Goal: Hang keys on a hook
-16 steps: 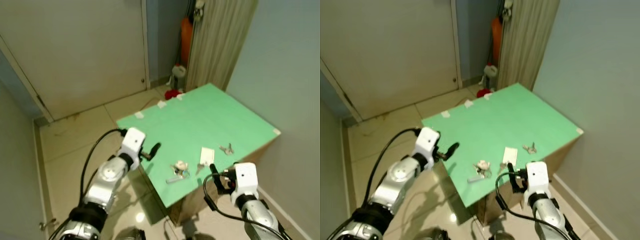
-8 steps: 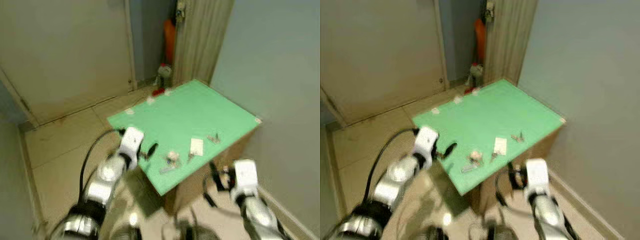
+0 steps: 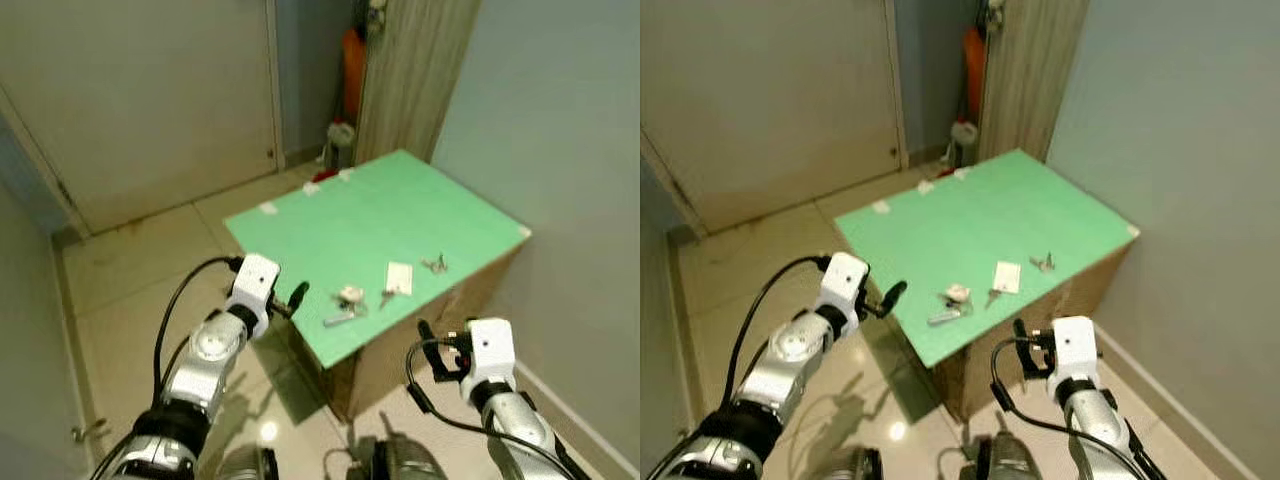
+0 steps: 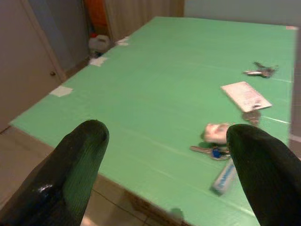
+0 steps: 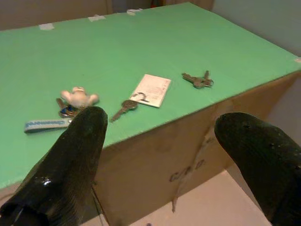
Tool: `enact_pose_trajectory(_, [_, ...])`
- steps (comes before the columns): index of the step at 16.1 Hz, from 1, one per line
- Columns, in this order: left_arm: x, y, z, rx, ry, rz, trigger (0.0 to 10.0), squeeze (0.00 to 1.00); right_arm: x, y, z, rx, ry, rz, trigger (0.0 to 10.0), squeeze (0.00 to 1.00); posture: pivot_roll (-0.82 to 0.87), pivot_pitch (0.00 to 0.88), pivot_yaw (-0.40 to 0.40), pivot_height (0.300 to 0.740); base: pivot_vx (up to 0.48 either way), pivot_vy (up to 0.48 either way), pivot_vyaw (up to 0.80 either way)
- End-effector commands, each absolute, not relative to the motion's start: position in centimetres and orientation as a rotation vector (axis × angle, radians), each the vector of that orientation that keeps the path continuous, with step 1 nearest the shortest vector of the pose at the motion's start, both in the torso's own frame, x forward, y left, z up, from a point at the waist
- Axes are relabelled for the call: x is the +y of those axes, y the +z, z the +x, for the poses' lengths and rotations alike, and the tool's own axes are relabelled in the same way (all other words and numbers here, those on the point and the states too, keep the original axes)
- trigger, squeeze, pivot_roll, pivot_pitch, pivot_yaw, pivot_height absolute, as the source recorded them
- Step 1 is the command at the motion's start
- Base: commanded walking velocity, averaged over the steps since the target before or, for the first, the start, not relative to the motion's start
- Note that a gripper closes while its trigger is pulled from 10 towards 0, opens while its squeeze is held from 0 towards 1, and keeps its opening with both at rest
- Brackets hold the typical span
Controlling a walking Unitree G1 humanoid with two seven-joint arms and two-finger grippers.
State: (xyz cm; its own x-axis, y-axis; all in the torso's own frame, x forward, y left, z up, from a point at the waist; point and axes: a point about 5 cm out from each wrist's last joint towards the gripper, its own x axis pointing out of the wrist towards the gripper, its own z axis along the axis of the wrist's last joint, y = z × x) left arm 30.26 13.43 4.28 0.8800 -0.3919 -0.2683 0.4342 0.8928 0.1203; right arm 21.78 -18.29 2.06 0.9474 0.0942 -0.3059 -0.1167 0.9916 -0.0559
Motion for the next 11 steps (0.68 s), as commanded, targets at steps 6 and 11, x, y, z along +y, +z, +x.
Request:
enact_pose_trajectory(6, [13.28, 4.55, 30.17, 0.22, -0.438, 0.172, 10.0, 0.0, -17.95, 2.42, 21.39, 0.278, 0.132, -0.081, 10.0, 1.0, -0.14, 0.039, 0.007, 0.683, 0.0, 0.0, 0.0])
enact_pose_trajectory(11, [12.88, 4.77, 30.15, 0.206, -0.452, 0.179, 10.0, 0.0, -17.39, 2.6, 21.92, 0.271, 0.146, -0.085, 10.0, 1.0, -0.14, 0.049, 0.008, 0.683, 0.0, 0.0, 0.0])
